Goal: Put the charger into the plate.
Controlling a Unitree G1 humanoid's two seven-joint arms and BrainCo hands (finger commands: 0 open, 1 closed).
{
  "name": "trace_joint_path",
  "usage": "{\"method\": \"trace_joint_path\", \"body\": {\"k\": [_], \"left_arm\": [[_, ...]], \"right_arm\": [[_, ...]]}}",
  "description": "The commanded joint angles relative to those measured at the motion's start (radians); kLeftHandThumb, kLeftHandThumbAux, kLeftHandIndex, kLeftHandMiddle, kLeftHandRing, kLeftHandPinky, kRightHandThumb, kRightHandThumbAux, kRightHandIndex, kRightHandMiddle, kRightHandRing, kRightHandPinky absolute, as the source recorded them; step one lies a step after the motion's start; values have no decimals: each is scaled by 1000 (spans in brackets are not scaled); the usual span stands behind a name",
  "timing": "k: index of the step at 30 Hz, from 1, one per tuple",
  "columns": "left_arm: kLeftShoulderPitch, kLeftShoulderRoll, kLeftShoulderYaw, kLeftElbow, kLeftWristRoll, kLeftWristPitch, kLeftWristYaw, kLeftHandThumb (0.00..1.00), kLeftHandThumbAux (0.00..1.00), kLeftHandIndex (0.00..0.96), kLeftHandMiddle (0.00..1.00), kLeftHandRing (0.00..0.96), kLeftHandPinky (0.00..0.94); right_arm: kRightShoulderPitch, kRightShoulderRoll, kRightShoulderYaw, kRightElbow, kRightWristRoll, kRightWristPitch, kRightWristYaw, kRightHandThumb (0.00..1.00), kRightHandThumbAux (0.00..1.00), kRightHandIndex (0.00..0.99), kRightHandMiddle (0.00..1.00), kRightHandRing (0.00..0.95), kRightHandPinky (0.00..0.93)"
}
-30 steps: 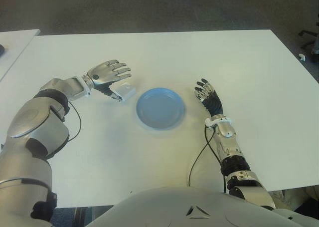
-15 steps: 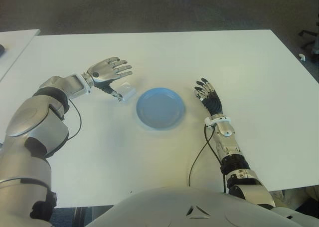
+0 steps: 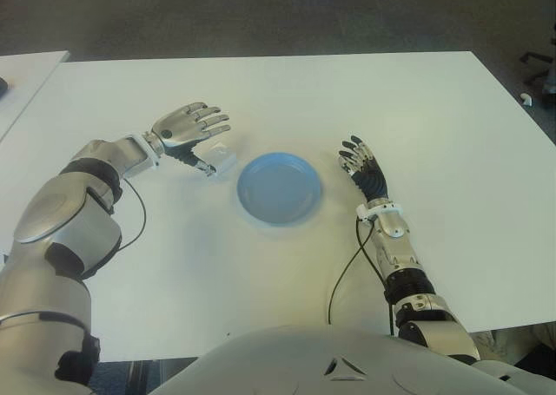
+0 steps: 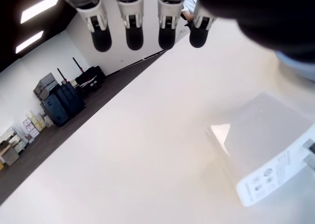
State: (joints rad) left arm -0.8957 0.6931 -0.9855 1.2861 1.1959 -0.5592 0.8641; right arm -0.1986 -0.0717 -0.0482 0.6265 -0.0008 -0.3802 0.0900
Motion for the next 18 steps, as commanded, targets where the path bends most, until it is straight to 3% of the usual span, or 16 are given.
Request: {"method": "trace_joint_path", "body": {"k": [1,9,18], "left_arm": [[67,-26,51,24,-69,-27,-87,488,205,0,0,0,29],[115,-48,166,31,-212,-43,-275,460,203,0,0,0,55],[221,-77,318,-58,-373,77,-436,401,196,0,0,7,71]], "right_arm": [[42,2,2,29,1,41,2,0,652,28,169,192,208],[47,5,0,18,7,46,3,8,692,22,166,194,218],[53,2,0,5,5,60,1,20,711,18,171,200,218]]}}
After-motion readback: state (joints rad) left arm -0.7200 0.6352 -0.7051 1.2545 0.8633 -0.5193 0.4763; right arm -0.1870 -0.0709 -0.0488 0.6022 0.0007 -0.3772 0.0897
